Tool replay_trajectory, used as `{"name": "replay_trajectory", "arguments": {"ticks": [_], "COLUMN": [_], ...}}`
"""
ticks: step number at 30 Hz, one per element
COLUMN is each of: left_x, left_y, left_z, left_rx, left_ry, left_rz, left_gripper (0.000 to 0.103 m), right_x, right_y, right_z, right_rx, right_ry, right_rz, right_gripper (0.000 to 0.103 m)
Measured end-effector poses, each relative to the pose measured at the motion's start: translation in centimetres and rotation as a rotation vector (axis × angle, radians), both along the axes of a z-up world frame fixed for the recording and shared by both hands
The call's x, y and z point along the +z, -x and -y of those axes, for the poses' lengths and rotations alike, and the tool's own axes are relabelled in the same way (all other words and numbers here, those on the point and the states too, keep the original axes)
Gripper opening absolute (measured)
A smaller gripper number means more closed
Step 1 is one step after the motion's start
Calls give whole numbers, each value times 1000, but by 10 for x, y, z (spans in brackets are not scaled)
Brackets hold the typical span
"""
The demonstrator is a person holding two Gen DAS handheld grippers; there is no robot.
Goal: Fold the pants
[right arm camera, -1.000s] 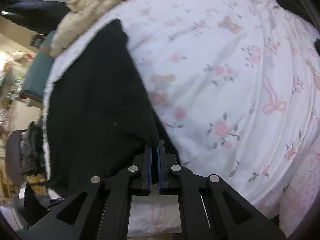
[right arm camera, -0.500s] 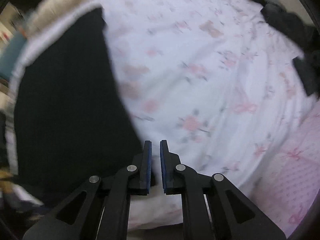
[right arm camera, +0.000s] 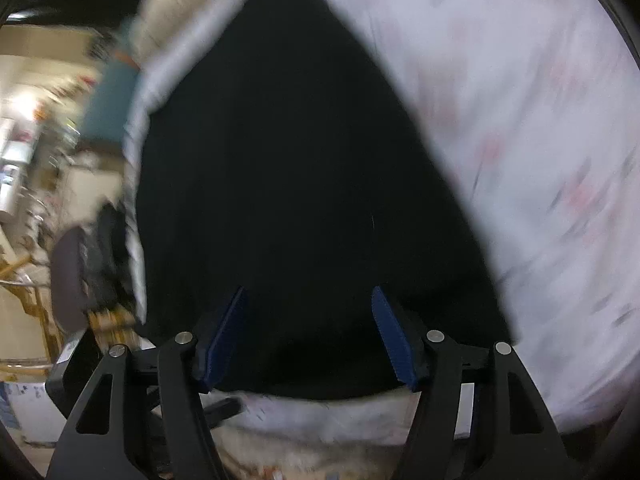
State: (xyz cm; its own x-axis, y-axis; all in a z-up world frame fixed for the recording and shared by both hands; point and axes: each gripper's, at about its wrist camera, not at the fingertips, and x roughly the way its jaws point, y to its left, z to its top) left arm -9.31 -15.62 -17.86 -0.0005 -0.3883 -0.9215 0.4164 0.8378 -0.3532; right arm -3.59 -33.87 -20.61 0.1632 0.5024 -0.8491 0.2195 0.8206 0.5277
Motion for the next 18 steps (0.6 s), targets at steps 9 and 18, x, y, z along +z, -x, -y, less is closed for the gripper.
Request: {"name": "replay_trajectory", "arguments": {"ticks": [9,18], "left_x": [23,-27], "left_y": [19,-8], "left_z": [-16,-12], "left_rx": [29,108], "left_ry": [26,-39], "left_rz": [17,13], "left_gripper": [39,75], "right_x": [23,-27], "right_y": [18,-1], "right_z": [11,-30], "right_rx": [-95,19], "right_ry": [314,168], "right_rz": [53,-63], "right_gripper": [56,62]}}
